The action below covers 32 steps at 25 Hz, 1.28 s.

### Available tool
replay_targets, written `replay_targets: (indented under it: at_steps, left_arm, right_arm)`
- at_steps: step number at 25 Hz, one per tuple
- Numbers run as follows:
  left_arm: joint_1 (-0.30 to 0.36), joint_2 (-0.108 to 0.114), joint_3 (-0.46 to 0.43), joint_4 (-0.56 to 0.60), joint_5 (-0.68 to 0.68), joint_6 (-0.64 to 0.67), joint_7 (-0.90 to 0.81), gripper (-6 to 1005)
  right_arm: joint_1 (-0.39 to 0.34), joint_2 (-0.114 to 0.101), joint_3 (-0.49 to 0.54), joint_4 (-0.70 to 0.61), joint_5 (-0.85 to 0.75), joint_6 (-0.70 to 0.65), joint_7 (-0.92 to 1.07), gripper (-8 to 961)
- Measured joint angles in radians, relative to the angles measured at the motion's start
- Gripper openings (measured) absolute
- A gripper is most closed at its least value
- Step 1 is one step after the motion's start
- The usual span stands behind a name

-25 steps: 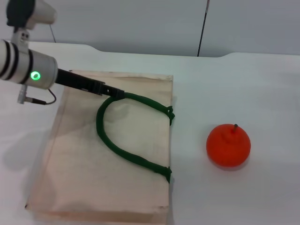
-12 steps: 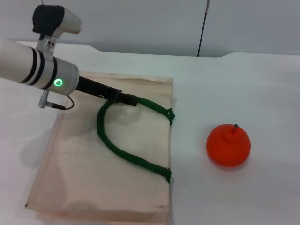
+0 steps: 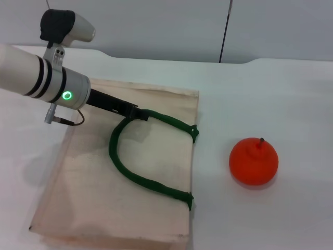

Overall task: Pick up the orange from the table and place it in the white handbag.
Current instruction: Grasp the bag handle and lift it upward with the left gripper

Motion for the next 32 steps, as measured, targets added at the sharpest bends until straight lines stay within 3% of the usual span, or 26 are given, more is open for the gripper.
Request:
replay_targets:
  at_steps: [4,10,16,21,26,32]
  left_arm:
    - [0.000,0.001,0.000,0.000,-0.015,0.030,0.012,301]
    - [0.010,0.025,-0.001,-0.021,-0.165,0.214,0.128,169]
    - [0.021,0.112,-0.001,-0.083,-0.363,0.585,0.233,130]
    - [0.047,0.159,0.000,-0.142,-0.486,0.834,0.307,130]
    - [0.056,0.185,0.000,-0.133,-0.507,0.840,0.264,130]
    - [0.058,0.193,0.000,-0.142,-0.601,0.842,0.170,131]
  right_arm:
    - [-0.003,0.000,0.000,0.000,0.001,0.000,0.000,881]
    - [-0.011,0.000,0.030,0.000,0.002,0.000,0.001,881]
    - [-0.016,0.000,0.065,0.000,0.002,0.000,0.009,880]
    - [-0.025,-0.001,0.075,-0.001,0.001,-0.009,0.038,880]
    - [-0.042,-0.004,0.070,-0.023,-0.005,-0.028,0.131,879]
    - [-0.060,-0.009,0.033,-0.123,-0.122,-0.053,0.443,879]
